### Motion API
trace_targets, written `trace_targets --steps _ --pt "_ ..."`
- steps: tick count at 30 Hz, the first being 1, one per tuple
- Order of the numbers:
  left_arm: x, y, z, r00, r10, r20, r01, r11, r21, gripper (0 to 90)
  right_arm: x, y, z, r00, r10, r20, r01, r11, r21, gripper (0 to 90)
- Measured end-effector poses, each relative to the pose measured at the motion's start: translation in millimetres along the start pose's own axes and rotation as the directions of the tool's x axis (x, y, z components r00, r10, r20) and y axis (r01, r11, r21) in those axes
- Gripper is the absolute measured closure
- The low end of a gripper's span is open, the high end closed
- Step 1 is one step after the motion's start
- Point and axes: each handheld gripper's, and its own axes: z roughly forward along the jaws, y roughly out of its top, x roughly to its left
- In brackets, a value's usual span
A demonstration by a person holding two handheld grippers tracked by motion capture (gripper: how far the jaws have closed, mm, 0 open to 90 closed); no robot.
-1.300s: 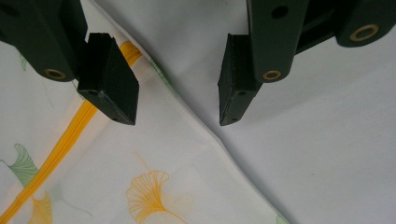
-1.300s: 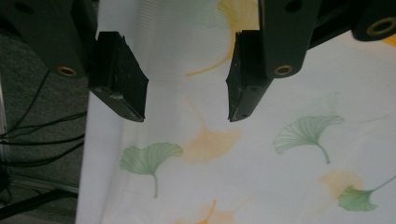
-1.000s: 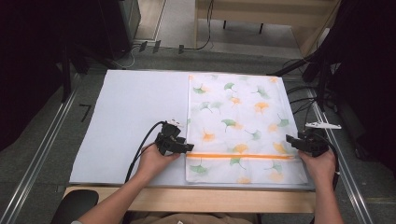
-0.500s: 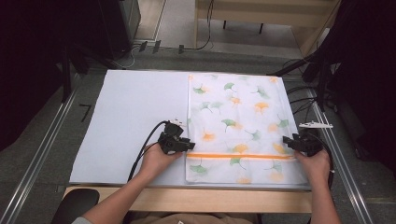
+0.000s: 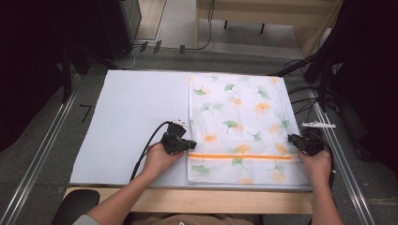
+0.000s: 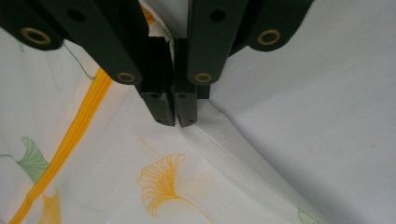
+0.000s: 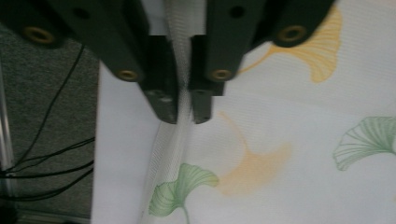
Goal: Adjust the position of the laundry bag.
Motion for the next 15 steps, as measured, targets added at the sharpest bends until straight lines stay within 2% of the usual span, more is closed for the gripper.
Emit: trace_targets --steps 1,2,6,12,15 --pt "0.1 1.1 0.2 1.0000 0.009 0.001 -0.009 0.9999 0.006 89.1 2.0 0.7 -0.2 1.0000 -0.001 -0.010 0.001 1.000 0.010 89.6" --pt "0.7 1.5 0.2 1.0000 0.006 0.006 -0.007 0.9999 0.008 89.5 4.6 1.7 0.0 0.9998 -0.016 0.009 0.016 1.000 0.017 90.0" --pt "7.6 1.7 -1.2 0.9988 -0.028 0.041 0.027 0.9996 0.007 90.0 6.2 4.5 -0.3 0.9998 -0.008 0.021 0.008 0.999 0.033 90.0" --pt "10.9 2.8 -5.8 0.9988 -0.029 0.039 0.029 0.9995 0.007 90.0 6.5 6.8 -1.1 0.9998 0.016 0.011 -0.017 0.999 0.050 90.0" --pt "15.4 2.7 -10.2 0.9987 -0.037 0.034 0.037 0.9993 -0.002 90.0 8.1 8.2 -2.1 0.9998 0.019 -0.010 -0.019 0.998 0.060 90.0"
